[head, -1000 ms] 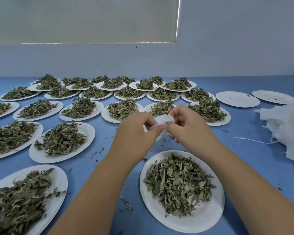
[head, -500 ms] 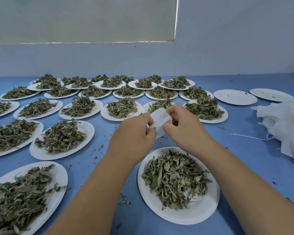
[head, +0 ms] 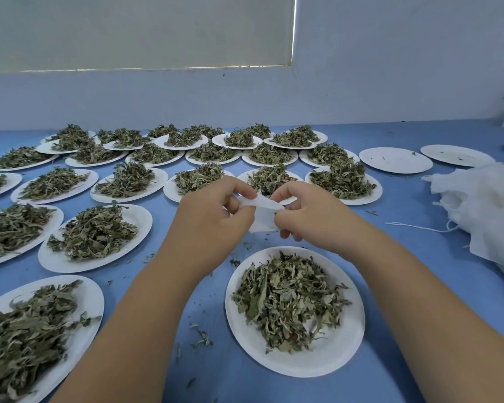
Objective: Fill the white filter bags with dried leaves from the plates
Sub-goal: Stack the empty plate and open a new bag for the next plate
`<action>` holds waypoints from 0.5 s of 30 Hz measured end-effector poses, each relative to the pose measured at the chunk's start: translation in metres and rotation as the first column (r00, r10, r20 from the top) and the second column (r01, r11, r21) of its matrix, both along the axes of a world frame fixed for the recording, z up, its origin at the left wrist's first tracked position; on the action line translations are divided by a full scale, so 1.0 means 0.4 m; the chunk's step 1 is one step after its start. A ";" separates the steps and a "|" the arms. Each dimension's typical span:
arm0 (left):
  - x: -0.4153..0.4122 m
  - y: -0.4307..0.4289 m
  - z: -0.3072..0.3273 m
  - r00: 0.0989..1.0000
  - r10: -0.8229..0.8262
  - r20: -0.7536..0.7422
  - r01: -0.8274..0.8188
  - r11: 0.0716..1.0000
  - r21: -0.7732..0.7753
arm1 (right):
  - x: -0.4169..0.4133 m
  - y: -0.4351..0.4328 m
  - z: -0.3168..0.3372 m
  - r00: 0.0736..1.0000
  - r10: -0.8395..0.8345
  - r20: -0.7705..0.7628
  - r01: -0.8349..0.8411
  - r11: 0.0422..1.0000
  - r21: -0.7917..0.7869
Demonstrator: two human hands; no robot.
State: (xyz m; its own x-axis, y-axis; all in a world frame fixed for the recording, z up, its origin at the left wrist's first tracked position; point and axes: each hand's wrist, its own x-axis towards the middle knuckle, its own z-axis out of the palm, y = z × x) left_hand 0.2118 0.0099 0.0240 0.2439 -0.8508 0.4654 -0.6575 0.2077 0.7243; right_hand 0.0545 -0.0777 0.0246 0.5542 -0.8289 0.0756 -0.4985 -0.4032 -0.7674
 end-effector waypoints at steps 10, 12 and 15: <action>0.028 0.009 0.025 0.973 0.219 -0.080 -0.223 0.973 -0.053 | -0.109 0.022 0.090 0.864 0.421 -0.276 -0.395 0.907 0.147; 0.030 0.011 0.026 0.968 0.248 -0.038 -0.249 0.968 -0.036 | -0.120 0.034 0.101 0.818 0.489 -0.302 -0.453 0.872 0.186; 0.027 0.009 0.021 0.968 0.249 0.001 -0.249 0.968 0.002 | -0.113 0.048 0.101 0.801 0.501 -0.327 -0.472 0.865 0.169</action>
State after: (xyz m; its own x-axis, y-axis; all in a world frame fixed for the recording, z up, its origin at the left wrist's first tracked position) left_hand 0.2227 0.0135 0.0322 0.4483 -0.7642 0.4638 -0.6887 0.0355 0.7242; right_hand 0.0095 -0.0585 0.0648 0.8631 -0.4382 -0.2511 -0.4913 -0.6131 -0.6186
